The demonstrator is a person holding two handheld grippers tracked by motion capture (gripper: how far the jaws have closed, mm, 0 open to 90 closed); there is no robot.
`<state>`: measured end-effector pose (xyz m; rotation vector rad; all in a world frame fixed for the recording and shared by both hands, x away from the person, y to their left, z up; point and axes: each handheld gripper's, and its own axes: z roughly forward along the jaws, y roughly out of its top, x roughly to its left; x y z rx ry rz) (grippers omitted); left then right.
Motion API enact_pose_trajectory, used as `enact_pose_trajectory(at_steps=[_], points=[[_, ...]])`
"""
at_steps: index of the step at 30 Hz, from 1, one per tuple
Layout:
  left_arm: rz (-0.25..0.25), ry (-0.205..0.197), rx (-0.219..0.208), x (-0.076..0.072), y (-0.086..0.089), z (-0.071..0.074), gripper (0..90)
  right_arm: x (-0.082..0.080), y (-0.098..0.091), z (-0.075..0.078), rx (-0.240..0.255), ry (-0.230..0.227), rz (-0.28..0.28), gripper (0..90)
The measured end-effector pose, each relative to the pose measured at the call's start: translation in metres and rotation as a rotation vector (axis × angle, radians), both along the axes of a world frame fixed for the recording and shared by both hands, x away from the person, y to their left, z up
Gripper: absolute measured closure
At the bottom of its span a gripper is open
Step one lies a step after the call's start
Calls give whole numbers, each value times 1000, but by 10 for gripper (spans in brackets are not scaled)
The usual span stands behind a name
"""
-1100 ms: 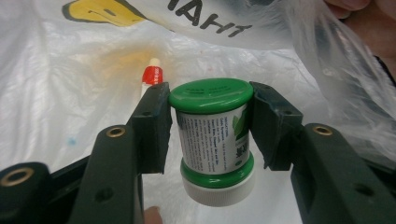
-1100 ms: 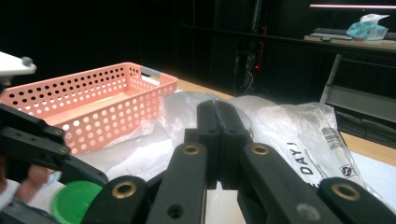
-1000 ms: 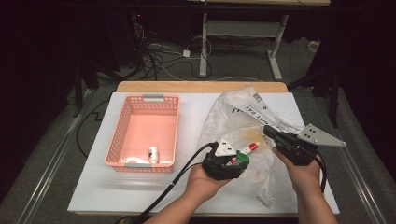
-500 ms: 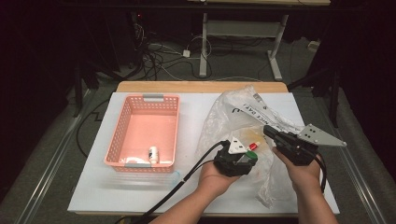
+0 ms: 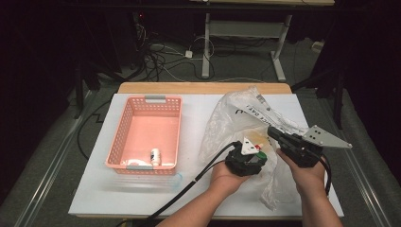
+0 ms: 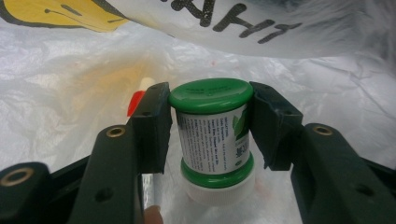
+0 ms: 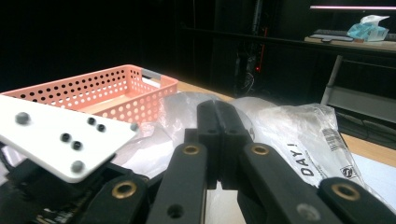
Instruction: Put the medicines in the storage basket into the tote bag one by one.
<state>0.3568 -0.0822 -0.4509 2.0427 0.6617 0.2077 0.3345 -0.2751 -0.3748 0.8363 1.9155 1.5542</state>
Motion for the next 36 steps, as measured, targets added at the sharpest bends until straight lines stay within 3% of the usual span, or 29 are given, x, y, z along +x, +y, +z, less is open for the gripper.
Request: enact_pose_trajectory(at_steps=[10,12,14,17,30,36], points=[[12,-23,3,9,-14,-6,503,0,-3,1,11,-2,-5,900],[23,-6,7,11,-15,-9,504,-1,-3,1,14,-1,-6,900],[22,-4,42,12,-15,-12,503,-1,-4,2,16,-2,-7,900],[23,0,26,11,-13,-14,501,-1,-5,2,16,-1,-8,900],[-13,33,77,3,-9,-14,493,-1,-2,0,12,3,-4,900],[-26,47,93,-4,-5,-15,397,-1,-2,1,14,3,-3,900]])
